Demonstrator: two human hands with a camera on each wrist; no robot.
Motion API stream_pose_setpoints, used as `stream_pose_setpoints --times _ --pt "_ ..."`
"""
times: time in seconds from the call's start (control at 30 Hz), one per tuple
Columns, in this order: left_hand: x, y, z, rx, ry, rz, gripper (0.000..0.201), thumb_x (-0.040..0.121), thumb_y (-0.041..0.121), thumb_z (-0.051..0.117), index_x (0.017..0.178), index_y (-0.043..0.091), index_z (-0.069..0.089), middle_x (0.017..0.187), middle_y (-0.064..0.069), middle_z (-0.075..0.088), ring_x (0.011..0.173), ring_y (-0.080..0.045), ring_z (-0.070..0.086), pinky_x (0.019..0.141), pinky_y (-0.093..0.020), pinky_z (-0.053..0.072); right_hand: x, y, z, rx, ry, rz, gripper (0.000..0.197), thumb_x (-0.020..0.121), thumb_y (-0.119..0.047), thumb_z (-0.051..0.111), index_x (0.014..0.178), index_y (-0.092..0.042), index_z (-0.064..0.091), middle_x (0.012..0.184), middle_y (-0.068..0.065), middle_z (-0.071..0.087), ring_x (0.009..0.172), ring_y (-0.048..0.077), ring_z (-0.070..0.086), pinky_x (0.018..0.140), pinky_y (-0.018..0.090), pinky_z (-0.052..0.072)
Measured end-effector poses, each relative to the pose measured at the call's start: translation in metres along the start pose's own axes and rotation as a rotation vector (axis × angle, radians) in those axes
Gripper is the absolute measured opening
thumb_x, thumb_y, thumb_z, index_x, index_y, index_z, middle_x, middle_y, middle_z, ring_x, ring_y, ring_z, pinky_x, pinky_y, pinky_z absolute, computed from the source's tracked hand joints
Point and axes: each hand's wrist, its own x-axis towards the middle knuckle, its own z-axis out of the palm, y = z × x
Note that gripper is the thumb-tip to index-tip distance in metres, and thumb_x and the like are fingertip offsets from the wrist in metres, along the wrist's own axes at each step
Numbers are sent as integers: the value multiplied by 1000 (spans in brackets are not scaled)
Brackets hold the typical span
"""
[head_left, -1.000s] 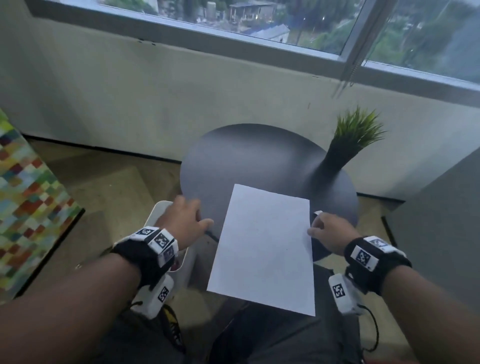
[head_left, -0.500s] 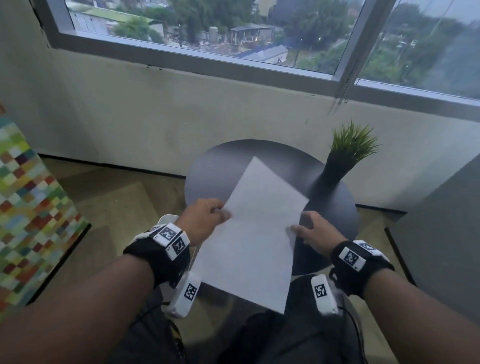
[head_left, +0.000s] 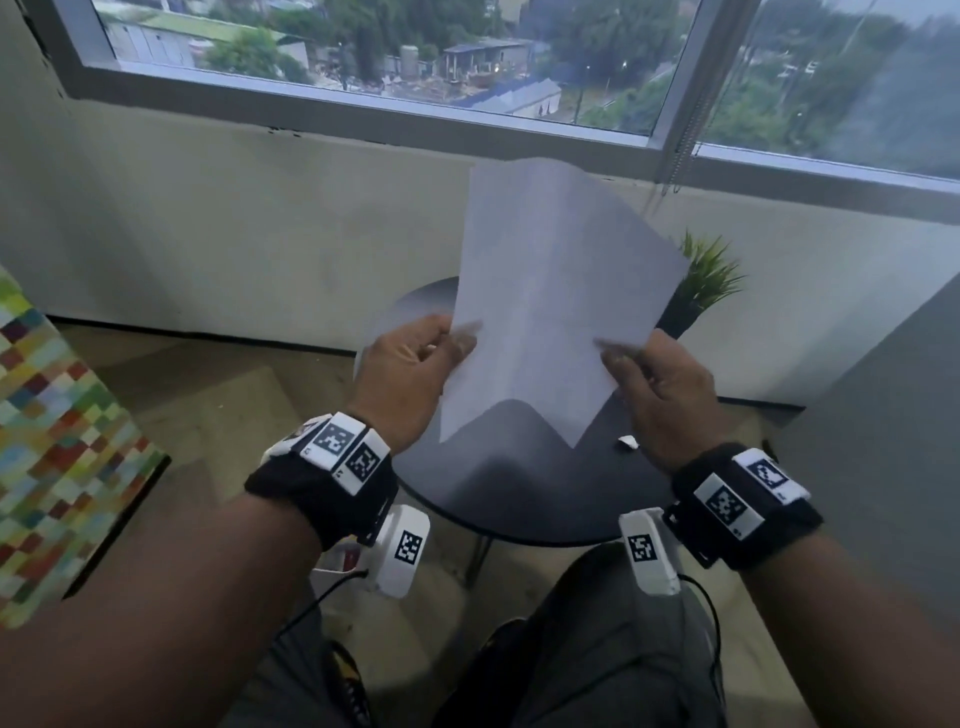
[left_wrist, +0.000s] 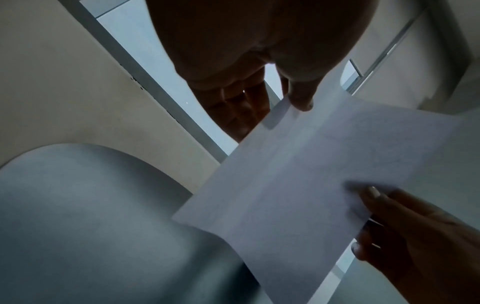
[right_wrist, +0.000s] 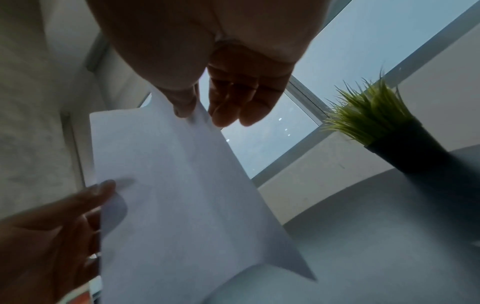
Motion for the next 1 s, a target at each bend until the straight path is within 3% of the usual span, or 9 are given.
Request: stream_pose_setpoints --times 0.07,0.17,0.33,0.43,0.57,0.67,0.8,0.9,1.0 --pt "-4 -15 1 151 -70 -69 22 85 58 60 95 43 71 83 6 75 81 -23 72 76 -48 61 -7 10 9 -61 -115 109 17 95 -23 58 89 -11 68 79 4 62 74 14 54 65 11 39" --pt "-13 -36 -1 423 -290 -284 25 89 50 63 90 26 70 78 -1 73 71 -22 72 73 -47 61 -17 33 22 -103 -351 337 23 95 -30 56 77 -14 55 69 4 63 69 23 60 66 28 42" --pt "-9 -44 -9 329 -212 -448 18 96 28 65 90 13 73 72 -6 71 56 -20 65 55 -33 56 -8 55 23 -15 -383 422 18 91 -41 57 83 -25 54 79 -4 65 72 18 64 72 36 51" --pt "-12 -48 -8 354 -233 -517 15 96 23 66 93 10 72 75 -9 72 62 -29 69 54 -34 57 -7 78 23 -3 -438 502 24 88 -50 58 102 -30 61 97 -4 69 81 17 66 73 35 53" --pt "-31 -65 -2 404 -270 -596 20 95 24 66 82 10 66 65 -7 65 54 -25 63 49 -29 49 -22 120 32 -477 -548 526 43 88 -47 59 124 -23 61 122 10 58 109 30 59 95 37 46" --pt "-41 -77 1 492 -316 -629 31 95 38 64 81 11 65 72 -9 69 65 -29 68 61 -36 57 -34 131 38 -630 -599 521 39 87 -40 59 125 -30 59 125 11 51 112 37 53 99 40 43" --pt "-39 -83 -6 716 -277 -545 42 94 53 60 75 16 52 70 -2 63 68 -23 60 64 -36 45 -31 134 38 -600 -546 516 28 89 -31 60 116 -27 63 119 10 53 110 35 54 96 41 46" --pt "-26 -74 -11 800 -203 -406 29 94 52 60 97 23 54 97 1 63 85 -19 60 73 -36 46 -25 135 37 -600 -533 514 18 93 -29 55 108 -23 63 113 11 54 108 35 55 93 41 46" --pt "-13 -76 -4 952 -409 -164 51 94 52 57 140 32 45 145 1 45 131 -22 45 106 -45 40 -10 132 37 -598 -568 537 16 95 -28 50 103 -23 63 112 14 56 105 38 56 90 40 45"
